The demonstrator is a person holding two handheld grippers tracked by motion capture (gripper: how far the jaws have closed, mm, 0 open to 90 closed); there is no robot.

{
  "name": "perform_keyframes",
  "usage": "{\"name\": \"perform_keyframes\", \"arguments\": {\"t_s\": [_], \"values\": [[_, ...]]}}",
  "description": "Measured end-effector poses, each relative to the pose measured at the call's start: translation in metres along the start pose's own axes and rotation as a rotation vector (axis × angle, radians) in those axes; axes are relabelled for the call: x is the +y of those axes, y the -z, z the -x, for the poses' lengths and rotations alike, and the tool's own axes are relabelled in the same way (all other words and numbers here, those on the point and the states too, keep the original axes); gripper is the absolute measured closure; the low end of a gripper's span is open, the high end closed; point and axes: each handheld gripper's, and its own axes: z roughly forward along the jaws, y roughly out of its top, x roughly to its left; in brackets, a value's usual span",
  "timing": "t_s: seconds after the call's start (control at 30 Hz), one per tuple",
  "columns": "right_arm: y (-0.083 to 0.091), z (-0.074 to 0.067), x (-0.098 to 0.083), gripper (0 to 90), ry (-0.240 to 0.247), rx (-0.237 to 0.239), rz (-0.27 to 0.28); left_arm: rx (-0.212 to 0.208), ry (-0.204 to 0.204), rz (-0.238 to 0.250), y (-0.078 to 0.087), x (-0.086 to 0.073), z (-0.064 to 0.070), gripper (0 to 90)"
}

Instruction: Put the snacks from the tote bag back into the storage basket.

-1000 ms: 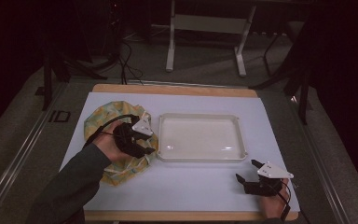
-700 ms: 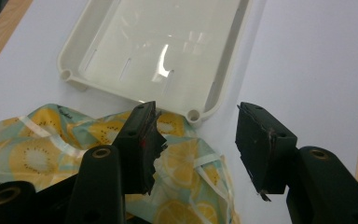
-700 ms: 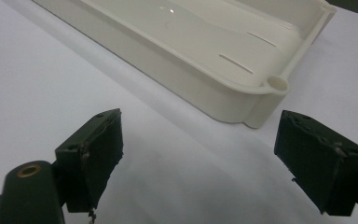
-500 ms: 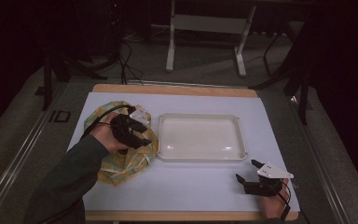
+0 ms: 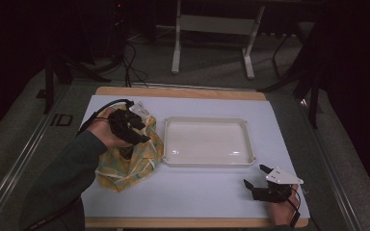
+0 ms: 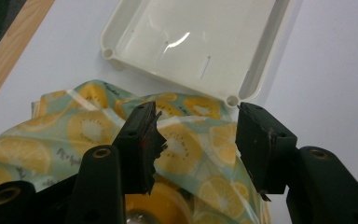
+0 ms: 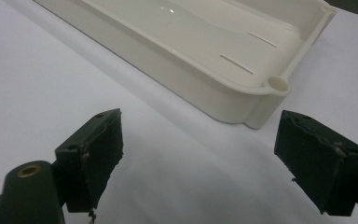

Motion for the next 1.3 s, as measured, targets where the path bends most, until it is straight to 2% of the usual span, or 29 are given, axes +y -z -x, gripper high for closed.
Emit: {"name": "perform_keyframes", "arguments": {"t_s": [0.37,0.7,1.03,1.3], "values": [[0.0,0.0,0.0,15.0,0.004,-0.001,-0.002,0.007,0.026,-0.024,0.008,-0.004,-0.011,48.6],[0.0,0.0,0.0,15.0,0.006,-0.002,0.0,0.033,0.037,-0.055,0.017,-0.005,-0.019,48.0],[0.0,0.0,0.0,15.0,0.007,-0.003,0.001,0.031,0.056,-0.079,0.023,-0.011,-0.025,48.0],[0.0,-0.001,0.0,15.0,0.006,-0.004,0.002,0.029,0.055,-0.121,0.029,-0.015,-0.03,47.7]]}}
